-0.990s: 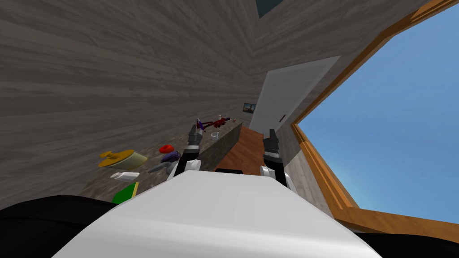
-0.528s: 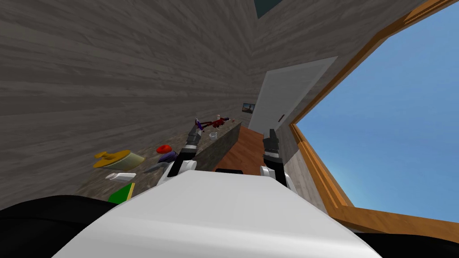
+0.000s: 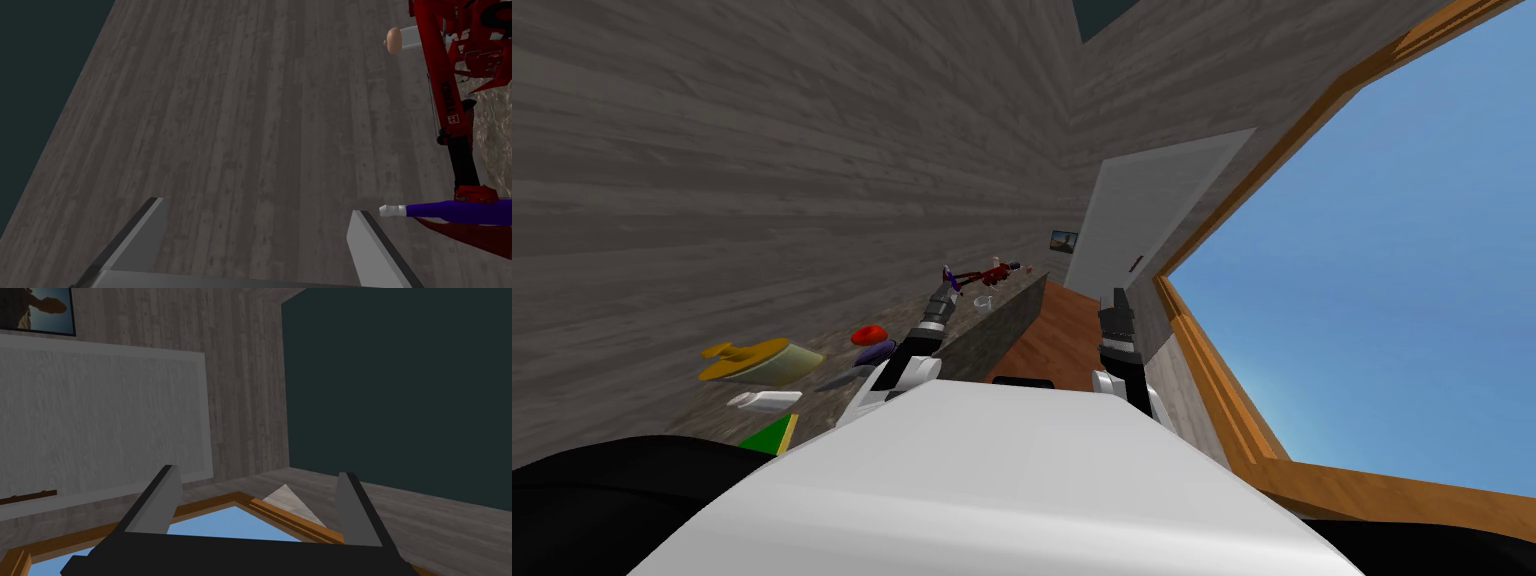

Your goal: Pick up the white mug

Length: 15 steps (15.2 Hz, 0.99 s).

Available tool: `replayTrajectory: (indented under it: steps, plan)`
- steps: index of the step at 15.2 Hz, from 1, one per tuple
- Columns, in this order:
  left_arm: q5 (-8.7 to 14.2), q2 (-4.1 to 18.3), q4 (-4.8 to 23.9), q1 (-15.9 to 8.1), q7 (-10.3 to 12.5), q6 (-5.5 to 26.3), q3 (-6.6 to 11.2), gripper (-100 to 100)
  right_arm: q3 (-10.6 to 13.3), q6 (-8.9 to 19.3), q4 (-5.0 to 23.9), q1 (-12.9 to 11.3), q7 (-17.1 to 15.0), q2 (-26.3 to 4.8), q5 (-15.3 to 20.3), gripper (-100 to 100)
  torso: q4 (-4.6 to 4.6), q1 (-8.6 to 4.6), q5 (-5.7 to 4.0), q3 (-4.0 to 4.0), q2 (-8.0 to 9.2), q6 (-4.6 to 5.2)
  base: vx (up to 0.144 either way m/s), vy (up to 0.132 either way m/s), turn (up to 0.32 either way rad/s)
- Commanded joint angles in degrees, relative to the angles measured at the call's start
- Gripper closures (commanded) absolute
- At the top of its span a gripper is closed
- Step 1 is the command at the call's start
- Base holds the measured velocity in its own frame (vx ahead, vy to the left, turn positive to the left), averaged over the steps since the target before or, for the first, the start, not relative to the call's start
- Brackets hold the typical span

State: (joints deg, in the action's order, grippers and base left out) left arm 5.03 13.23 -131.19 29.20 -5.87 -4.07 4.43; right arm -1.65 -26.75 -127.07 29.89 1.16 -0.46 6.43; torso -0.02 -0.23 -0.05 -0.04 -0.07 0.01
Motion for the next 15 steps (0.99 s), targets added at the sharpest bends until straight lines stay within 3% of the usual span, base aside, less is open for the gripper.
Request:
replayTrajectory:
  steps: [1,5,6,8,9,11,12,14,15]
  plan:
    - [0.5,0.6,-0.4,0.2,-0.5,2.9,0.66,-100,0.0,0.0,0.0,0.0,0.0,0.0,0.0,0,0.00,0.00,0.00,0.00,0.00,0.00,0.015,-0.058,-0.018]
    - [1.2,1.4,-0.9,0.3,-1.0,6.0,1.60,-100,0.0,0.0,0.0,0.0,0.0,0.0,0.0,0,0.00,0.06,0.01,0.00,0.01,0.00,0.015,-0.036,-0.012]
    - [1.9,2.2,-1.4,0.4,-1.6,8.0,2.56,-100,0.0,0.0,0.0,0.0,0.0,0.0,0.0,0,0.00,0.10,0.02,0.00,0.01,-0.01,0.020,-0.028,-0.025]
    - [1.9,2.2,-1.4,0.4,-1.6,9.2,2.56,-100,0.0,0.0,0.0,0.0,0.0,0.0,0.0,0,0.00,0.10,0.02,-0.01,-0.01,0.00,0.022,-0.030,-0.017]
    - [2.8,3.0,-1.8,0.5,-2.2,11.1,3.52,-100,0.0,0.0,0.0,0.0,0.0,0.0,0.0,0,0.00,0.11,0.02,-0.01,-0.01,0.00,0.027,-0.040,-0.027]
    - [2.8,3.0,-1.8,0.5,-2.2,12.5,3.52,-100,0.0,0.0,0.0,0.0,0.0,0.0,0.0,0,-0.01,0.07,0.01,-0.02,-0.04,0.00,0.023,-0.037,-0.018]
    - [3.7,3.8,-2.2,0.6,-2.8,14.3,4.50,-100,0.0,0.0,0.0,0.0,0.0,0.0,0.0,0,-0.01,0.09,0.02,-0.01,-0.02,-0.01,0.022,-0.037,-0.030]
    - [3.7,3.8,-2.2,0.6,-2.8,16.0,4.50,-100,0.0,0.0,0.0,0.0,0.0,0.0,0.0,0,-0.01,0.07,0.02,-0.02,-0.03,0.00,0.024,-0.035,-0.018]
    - [4.6,4.6,-2.5,0.6,-3.4,17.6,5.47,-100,0.0,0.0,0.0,0.0,0.0,0.0,0.0,0,-0.01,0.09,0.02,-0.02,-0.02,-0.01,0.033,-0.030,-0.033]
